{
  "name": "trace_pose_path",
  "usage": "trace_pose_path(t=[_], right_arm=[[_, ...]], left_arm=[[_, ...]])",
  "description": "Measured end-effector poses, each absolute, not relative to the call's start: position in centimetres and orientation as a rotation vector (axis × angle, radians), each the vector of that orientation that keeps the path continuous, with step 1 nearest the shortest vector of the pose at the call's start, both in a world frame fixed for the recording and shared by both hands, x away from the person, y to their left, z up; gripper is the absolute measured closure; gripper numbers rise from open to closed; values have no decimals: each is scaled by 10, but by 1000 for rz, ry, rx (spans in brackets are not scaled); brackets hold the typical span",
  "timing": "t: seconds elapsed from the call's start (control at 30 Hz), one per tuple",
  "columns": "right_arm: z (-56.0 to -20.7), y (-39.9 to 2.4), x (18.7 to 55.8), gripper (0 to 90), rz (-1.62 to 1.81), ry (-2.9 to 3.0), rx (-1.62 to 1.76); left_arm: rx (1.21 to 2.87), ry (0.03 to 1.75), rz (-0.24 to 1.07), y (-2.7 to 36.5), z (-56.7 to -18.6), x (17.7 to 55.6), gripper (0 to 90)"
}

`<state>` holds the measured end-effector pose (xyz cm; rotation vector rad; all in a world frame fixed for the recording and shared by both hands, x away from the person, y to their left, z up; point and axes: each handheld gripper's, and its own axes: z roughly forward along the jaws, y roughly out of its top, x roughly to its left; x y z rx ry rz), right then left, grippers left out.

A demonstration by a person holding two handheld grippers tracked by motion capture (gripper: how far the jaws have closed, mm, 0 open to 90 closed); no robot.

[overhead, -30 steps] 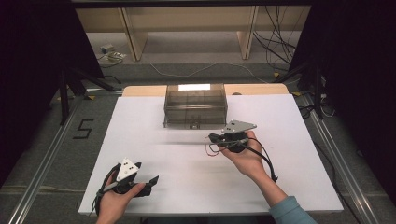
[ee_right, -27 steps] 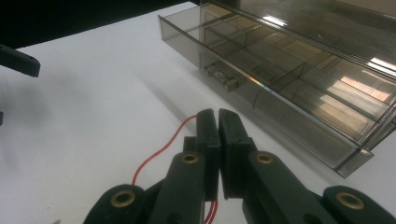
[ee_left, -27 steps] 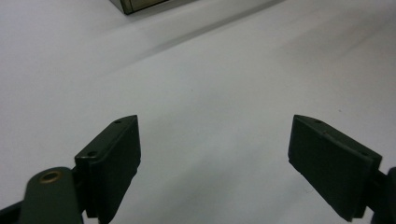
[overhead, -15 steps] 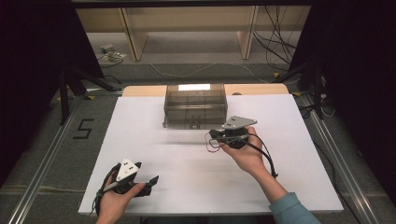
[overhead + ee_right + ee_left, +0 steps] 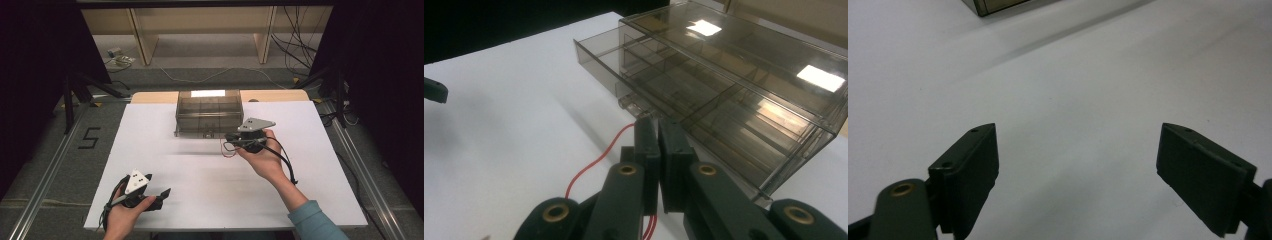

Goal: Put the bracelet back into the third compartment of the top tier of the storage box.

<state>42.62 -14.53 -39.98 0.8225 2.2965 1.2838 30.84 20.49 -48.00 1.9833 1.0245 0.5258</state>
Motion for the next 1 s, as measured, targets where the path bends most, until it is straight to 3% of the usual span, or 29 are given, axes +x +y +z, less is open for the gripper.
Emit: trace_pose_path(t=[1.0], right_arm=[[-391,-147,445,879,1264,2263,858]], left_arm=[[1978,1023,526,204,-480,308,171]])
